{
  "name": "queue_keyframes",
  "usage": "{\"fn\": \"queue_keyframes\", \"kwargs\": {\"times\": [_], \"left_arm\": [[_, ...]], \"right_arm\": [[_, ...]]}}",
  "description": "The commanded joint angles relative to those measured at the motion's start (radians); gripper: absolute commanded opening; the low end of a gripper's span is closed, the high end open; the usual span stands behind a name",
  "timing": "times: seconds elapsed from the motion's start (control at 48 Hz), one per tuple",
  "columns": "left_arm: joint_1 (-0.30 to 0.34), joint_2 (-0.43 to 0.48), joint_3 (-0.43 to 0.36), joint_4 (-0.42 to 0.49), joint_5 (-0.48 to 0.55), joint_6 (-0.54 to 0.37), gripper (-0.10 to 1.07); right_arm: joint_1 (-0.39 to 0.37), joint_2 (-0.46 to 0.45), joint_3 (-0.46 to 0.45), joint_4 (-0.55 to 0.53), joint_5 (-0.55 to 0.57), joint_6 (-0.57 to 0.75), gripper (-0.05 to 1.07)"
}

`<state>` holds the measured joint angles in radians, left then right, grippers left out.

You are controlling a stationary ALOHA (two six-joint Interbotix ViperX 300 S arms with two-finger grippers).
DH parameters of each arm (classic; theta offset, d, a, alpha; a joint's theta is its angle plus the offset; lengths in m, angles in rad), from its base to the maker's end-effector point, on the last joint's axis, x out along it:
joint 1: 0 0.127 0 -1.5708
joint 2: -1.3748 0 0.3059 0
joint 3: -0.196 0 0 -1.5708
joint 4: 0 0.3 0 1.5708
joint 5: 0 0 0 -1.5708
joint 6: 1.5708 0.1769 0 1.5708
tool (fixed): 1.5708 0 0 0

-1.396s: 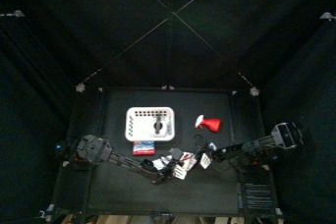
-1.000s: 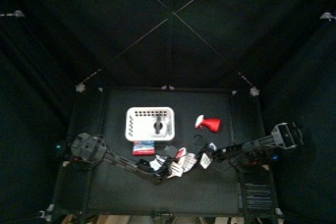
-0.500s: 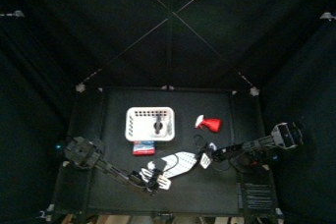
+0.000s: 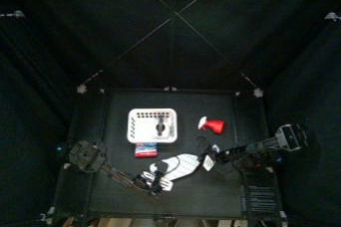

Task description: Iron backwards

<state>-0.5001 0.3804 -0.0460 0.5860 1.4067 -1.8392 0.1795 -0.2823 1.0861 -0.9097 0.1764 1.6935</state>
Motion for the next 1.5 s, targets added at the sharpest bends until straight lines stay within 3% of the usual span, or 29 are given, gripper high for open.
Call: {"fn": "queue_keyframes", "kwargs": {"times": [0.0, 0.25, 0.688, 1.479], "left_arm": [[-0.006, -0.012, 0.002, 0.008, 0.006, -0.023, 0.45], [-0.009, 0.009, 0.040, -0.008, -0.028, -0.087, 0.45], [0.006, 0.040, 0.043, 0.000, -0.183, -0.083, 0.45], [0.141, 0.057, 0.023, 0.107, -0.439, -0.026, 0.45]], "right_arm": [[-0.002, -0.017, -0.012, -0.003, -0.003, -0.002, 0.36], [-0.002, -0.015, -0.012, -0.003, -0.003, -0.002, 0.36], [-0.002, -0.012, -0.015, -0.003, -0.003, -0.002, 0.36], [-0.002, -0.012, -0.015, -0.003, -0.003, -0.002, 0.36]]}}
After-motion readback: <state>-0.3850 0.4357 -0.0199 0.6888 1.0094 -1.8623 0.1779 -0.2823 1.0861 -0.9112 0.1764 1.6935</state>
